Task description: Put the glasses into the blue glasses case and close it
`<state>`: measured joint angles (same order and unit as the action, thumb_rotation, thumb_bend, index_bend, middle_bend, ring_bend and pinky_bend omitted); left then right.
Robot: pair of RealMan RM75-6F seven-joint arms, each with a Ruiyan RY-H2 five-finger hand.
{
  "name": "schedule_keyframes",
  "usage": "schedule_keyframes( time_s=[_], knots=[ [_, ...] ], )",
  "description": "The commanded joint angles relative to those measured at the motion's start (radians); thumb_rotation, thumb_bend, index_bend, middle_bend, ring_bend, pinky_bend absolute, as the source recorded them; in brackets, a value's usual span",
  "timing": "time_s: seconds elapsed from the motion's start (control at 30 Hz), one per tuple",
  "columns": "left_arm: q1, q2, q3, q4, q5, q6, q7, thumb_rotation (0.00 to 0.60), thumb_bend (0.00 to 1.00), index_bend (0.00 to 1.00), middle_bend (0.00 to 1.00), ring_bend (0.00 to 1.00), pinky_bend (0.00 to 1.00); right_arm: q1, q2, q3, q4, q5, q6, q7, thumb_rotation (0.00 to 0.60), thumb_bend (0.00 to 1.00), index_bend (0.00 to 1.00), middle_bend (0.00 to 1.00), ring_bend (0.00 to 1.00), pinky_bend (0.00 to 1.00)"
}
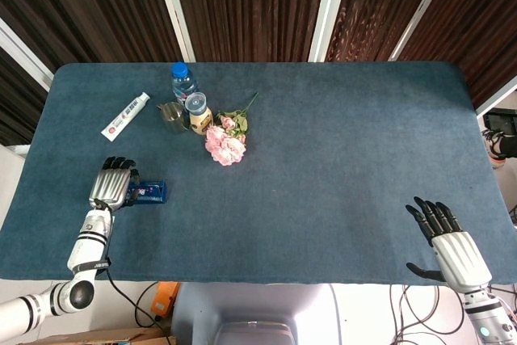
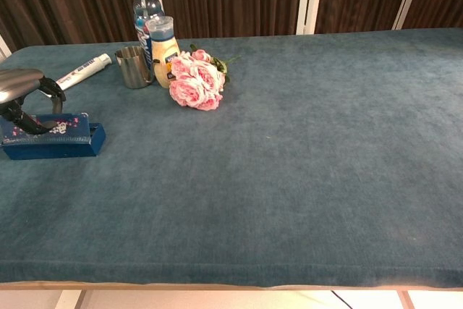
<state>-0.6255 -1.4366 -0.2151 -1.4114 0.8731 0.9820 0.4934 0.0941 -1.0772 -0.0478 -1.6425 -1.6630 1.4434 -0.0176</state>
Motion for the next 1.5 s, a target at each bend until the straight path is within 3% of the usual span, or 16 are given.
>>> schedule_keyframes(
  time_s=[0.03,0.23,0.33,0.5,0.57,0.77,0.83,0.97,1.17,1.3,1.5],
  knots=[
    [-0.01,-0.007,-0.005,0.014,-0.016,-0.008,0.002,0.6,0.49,0.64,0.23,0.13,0.11,0.0,0.0,0.0,0.0,0.0,0.0,0.0,0.6,0.1,0.0,0.0,0.0,0.0],
    [-0.029,-0.022,-0.014,0.054,-0.057,-0.033,0.002,0.6,0.5,0.62,0.23,0.14,0.11,0.0,0.002,0.0,0.0,0.001,0.001,0.003,0.6,0.1,0.0,0.0,0.0,0.0],
    [-0.045,-0.044,-0.024,0.103,-0.09,-0.051,-0.004,0.6,0.49,0.54,0.23,0.14,0.11,-0.002,0.004,0.0,-0.001,0.001,0.002,0.007,0.6,0.1,0.0,0.0,0.0,0.0],
    [-0.055,-0.079,-0.033,0.18,-0.09,-0.053,-0.043,0.6,0.44,0.29,0.21,0.14,0.11,-0.002,0.006,0.0,-0.001,0.002,0.003,0.008,0.6,0.1,0.0,0.0,0.0,0.0],
    [-0.057,-0.093,-0.034,0.213,-0.081,-0.049,-0.059,0.6,0.43,0.24,0.19,0.13,0.11,-0.002,0.006,0.001,0.0,0.003,0.004,0.009,0.6,0.1,0.0,0.0,0.0,0.0],
    [-0.059,-0.112,-0.04,0.279,-0.071,-0.053,-0.094,0.6,0.41,0.22,0.17,0.13,0.11,-0.002,0.008,0.0,0.0,0.001,0.002,0.009,0.6,0.1,0.0,0.0,0.0,0.0],
    [-0.051,-0.105,-0.042,0.269,-0.041,-0.035,-0.125,0.6,0.41,0.22,0.17,0.13,0.11,-0.002,0.007,0.0,0.0,0.001,0.002,0.008,0.6,0.1,0.0,0.0,0.0,0.0],
    [-0.008,-0.03,-0.041,0.136,0.048,-0.005,-0.241,0.6,0.38,0.22,0.15,0.11,0.11,-0.002,0.006,0.001,-0.001,0.004,0.0,0.003,0.6,0.1,0.0,0.0,0.0,0.0],
    [0.015,0.124,-0.009,-0.076,0.056,-0.109,-0.294,0.6,0.34,0.2,0.07,0.02,0.09,-0.002,0.003,-0.003,-0.006,-0.005,0.0,-0.003,0.6,0.1,0.0,0.0,0.0,0.0],
    [0.003,0.126,0.021,-0.081,0.044,-0.11,-0.24,0.6,0.31,0.12,0.01,0.0,0.07,-0.001,0.004,-0.009,-0.005,-0.016,0.0,0.003,0.6,0.1,0.0,0.0,0.0,0.0],
    [-0.015,0.064,0.045,-0.013,0.01,-0.107,-0.193,0.6,0.29,0.02,0.0,0.0,0.03,-0.001,0.01,-0.011,-0.003,-0.021,0.003,0.022,0.6,0.1,0.0,0.0,0.0,0.0]
  ],
)
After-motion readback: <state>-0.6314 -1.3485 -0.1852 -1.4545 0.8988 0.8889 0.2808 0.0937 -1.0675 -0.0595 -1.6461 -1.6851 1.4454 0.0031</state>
